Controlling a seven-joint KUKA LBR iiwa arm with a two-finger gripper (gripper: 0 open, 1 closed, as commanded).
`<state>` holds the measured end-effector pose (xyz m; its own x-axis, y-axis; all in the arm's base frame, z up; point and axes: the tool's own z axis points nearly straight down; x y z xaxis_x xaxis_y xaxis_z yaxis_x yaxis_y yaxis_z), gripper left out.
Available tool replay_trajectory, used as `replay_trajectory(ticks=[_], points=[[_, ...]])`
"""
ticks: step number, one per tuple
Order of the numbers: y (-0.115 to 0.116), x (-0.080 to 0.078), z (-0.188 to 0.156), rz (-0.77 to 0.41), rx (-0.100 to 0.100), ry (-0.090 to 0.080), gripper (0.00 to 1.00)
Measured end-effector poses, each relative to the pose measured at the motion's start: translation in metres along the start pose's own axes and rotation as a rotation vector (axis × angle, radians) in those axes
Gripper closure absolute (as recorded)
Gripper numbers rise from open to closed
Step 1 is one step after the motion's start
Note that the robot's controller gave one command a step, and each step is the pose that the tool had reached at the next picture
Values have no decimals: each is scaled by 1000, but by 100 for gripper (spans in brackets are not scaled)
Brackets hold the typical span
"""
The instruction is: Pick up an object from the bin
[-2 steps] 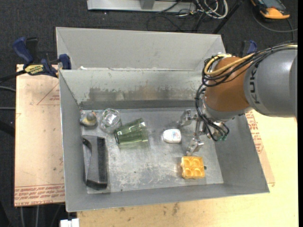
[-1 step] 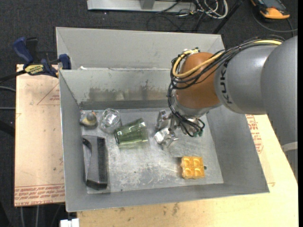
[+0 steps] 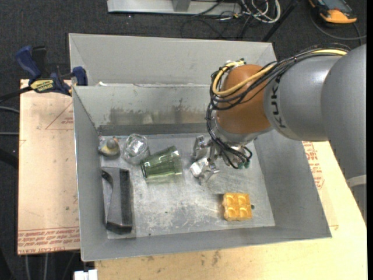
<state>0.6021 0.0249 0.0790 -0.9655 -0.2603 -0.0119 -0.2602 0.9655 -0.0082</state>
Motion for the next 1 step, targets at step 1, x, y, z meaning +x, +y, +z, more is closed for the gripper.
replay_trajectory(ticks=[1], points=[[6,2,-22,-7,-8,10,100]])
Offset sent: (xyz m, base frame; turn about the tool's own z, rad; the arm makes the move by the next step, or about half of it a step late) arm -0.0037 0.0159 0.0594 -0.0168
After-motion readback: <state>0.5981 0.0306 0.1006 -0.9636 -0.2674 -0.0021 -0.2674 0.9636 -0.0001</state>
